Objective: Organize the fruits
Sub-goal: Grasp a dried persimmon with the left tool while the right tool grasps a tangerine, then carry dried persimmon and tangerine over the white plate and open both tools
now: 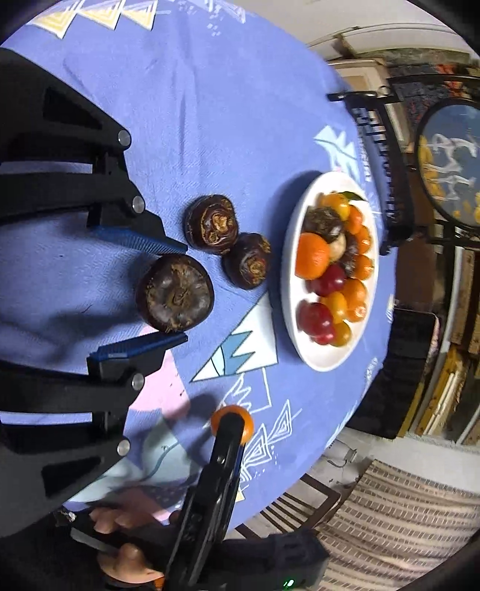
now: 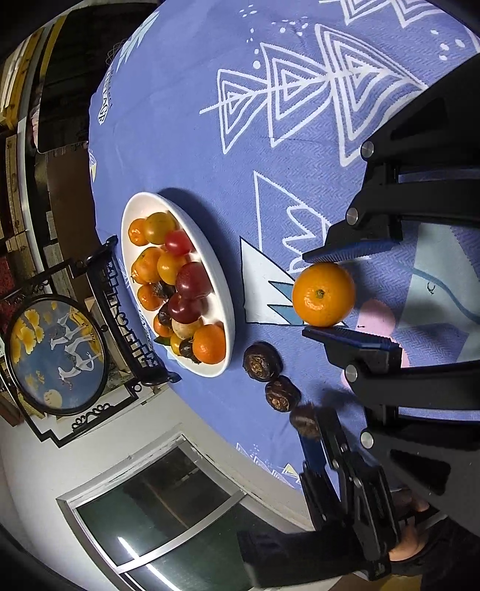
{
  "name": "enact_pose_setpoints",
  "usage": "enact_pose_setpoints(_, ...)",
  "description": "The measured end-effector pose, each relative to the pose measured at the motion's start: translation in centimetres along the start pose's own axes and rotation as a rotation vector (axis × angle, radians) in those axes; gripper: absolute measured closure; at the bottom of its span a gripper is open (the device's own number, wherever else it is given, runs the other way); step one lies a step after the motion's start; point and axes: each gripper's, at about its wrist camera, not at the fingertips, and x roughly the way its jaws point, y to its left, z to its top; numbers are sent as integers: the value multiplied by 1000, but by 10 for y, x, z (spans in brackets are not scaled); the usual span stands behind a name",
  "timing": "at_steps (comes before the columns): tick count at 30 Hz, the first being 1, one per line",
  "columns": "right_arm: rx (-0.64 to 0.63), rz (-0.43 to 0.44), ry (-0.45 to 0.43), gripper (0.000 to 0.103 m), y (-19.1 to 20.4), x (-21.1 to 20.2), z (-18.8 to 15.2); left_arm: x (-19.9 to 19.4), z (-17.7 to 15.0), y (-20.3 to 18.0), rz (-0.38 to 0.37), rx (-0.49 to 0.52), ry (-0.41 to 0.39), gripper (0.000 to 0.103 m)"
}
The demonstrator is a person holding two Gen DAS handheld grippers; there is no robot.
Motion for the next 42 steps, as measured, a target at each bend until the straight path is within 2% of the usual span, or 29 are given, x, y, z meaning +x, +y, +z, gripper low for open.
enact_pose_setpoints(6,3,42,-18,68,4,-25,23,-27,23,3,-8,23,-91,62)
enact_pose_setpoints(12,-7,17,-58,68,-1,-39,79,-5,72,-4,-34,75,-107,62)
enact_pose_setpoints(15,4,7,-53,68,-9,-20,114,18,96,-11,-49,89,-102,62)
enact_pose_setpoints(18,22,-13,-38,68,-17,12,143,51,112,-12,-49,87,-64,62)
enact_pose_setpoints(24,9,-54,-12,66,-26,77,174,97,123,-8,-51,69,9,62)
enact_pose_setpoints(26,-1,-71,-19,56,-27,82,175,95,121,-5,-54,64,0,60)
enact_pose_setpoints(28,-2,-66,-34,56,-26,78,171,83,117,-3,-68,61,-26,52)
enact_pose_setpoints(30,-5,-59,-51,56,-25,68,161,66,109,-2,-63,64,-63,30)
enact_pose_setpoints(33,-2,-27,-80,53,-25,49,138,46,90,2,-70,92,-56,28)
enact_pose_setpoints(35,0,-34,-101,51,-27,37,119,37,74,8,-61,100,-44,28)
enact_pose_setpoints(39,10,-41,-93,51,-30,25,96,30,41,26,12,99,6,28)
enact_pose_setpoints(42,-4,-59,-79,51,-24,22,85,32,27,41,39,64,39,28)
